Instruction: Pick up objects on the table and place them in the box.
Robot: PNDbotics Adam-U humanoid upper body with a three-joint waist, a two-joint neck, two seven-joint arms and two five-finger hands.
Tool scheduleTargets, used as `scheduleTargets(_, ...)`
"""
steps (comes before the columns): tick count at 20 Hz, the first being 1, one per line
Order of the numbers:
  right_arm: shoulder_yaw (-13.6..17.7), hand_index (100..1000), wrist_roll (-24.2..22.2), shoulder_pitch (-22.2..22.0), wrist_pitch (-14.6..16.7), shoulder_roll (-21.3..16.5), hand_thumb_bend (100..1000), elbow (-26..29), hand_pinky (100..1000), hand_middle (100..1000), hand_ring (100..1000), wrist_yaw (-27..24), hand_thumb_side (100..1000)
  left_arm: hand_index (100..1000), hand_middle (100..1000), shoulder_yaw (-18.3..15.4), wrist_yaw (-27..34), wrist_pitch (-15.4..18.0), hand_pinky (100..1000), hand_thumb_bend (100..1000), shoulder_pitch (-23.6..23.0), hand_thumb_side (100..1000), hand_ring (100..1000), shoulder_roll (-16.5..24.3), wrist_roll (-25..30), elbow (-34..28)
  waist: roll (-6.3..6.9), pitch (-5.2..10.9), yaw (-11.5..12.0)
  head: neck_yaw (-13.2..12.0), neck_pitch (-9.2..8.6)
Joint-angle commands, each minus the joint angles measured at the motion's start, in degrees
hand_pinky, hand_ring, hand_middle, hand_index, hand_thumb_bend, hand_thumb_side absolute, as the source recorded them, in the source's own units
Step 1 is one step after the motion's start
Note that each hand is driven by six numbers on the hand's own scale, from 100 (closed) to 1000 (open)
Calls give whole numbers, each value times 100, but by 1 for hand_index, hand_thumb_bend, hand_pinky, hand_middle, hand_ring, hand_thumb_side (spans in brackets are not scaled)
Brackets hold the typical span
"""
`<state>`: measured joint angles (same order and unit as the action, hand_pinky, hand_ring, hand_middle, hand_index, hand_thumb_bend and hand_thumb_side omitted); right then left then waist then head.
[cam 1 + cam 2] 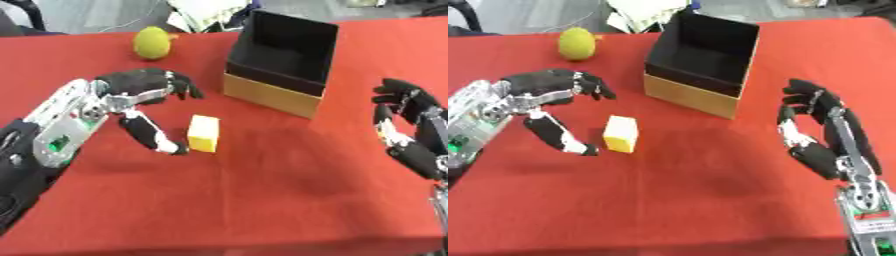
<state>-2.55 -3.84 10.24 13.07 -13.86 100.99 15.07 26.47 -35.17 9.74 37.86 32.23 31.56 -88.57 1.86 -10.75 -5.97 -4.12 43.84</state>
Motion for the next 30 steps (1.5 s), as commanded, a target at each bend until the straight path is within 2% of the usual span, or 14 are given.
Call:
scheduleTargets(1, -3, 864, -9, 46, 10, -105, 100, 86, 701, 745, 748, 2, 479, 885, 771, -15, -143, 107, 756, 615, 174, 410, 750, -65, 34, 211, -6, 101, -13, -7, 28)
scheduleTargets(18, -15, 864, -26, 34, 9, -86, 100, 78, 700, 744, 747, -5, 484, 885, 771, -140, -855, 182, 756, 595, 356, 394, 746, -612, -256, 1171, 20, 99, -97, -5, 28)
scheduleTargets(22, -12, 864, -25, 33, 9, -85, 100, 77, 700, 744, 746, -6, 485, 840, 700, -167, -948, 164, 721, 548, 355, 358, 675, -690, -385, 1353, 13, 95, -115, -9, 28)
scheduleTargets(23, -10, 864, -23, 32, 9, -84, 100, 77, 700, 744, 746, -6, 485, 819, 668, -169, -951, 165, 707, 525, 350, 340, 651, -698, -405, 1374, 12, 94, -117, -10, 28)
scheduleTargets(25, -10, 864, -23, 32, 9, -83, 100, 76, 700, 744, 746, -5, 483, 739, 576, -181, -935, 152, 656, 420, 342, 278, 577, -704, -465, 1382, 9, 93, -116, -8, 28)
scheduleTargets(30, -12, 864, -25, 32, 8, -81, 100, 73, 700, 744, 746, -2, 484, 635, 482, -235, -780, 54, 608, 355, 347, 240, 499, -617, -608, 1260, 4, 93, -116, -6, 28)
